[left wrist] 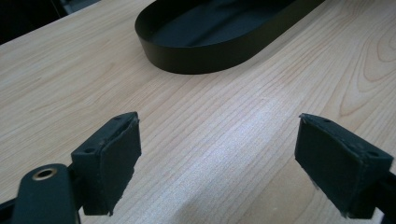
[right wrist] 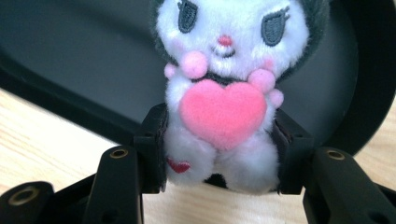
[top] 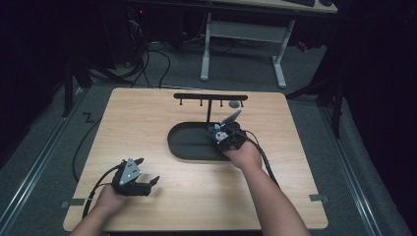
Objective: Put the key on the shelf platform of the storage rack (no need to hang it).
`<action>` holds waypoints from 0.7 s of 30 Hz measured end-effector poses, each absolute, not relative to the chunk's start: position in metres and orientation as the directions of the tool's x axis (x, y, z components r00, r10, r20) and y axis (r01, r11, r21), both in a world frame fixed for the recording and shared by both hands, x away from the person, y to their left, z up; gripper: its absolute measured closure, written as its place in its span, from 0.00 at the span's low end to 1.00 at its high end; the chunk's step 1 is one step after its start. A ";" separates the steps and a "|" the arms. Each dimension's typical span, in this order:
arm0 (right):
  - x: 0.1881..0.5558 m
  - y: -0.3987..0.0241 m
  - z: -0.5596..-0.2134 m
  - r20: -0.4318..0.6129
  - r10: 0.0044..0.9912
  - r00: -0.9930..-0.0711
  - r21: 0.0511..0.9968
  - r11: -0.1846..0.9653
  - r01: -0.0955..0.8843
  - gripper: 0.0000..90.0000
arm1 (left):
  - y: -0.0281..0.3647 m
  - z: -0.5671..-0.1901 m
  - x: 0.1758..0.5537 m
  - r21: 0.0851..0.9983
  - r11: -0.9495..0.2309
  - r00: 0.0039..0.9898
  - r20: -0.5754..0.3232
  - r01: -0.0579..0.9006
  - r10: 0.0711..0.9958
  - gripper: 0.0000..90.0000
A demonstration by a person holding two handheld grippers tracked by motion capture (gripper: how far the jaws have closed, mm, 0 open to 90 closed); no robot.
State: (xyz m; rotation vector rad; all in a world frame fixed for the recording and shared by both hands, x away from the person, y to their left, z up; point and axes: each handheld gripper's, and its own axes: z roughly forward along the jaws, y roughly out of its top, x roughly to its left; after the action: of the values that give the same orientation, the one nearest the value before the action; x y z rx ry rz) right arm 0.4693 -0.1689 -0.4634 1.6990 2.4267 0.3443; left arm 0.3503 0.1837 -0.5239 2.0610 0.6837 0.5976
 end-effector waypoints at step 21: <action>0.470 -0.178 -0.478 0.047 0.956 -0.290 0.298 0.263 0.918 0.52 | 0.182 -0.524 0.349 0.836 -0.493 0.733 0.174 0.243 0.658 0.17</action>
State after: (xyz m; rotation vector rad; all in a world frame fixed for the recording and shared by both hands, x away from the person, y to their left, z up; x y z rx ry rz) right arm 0.4699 -0.1778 -0.4779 1.7793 2.3801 0.4064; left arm 0.3492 0.1824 -0.5242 2.0731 0.6800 0.6110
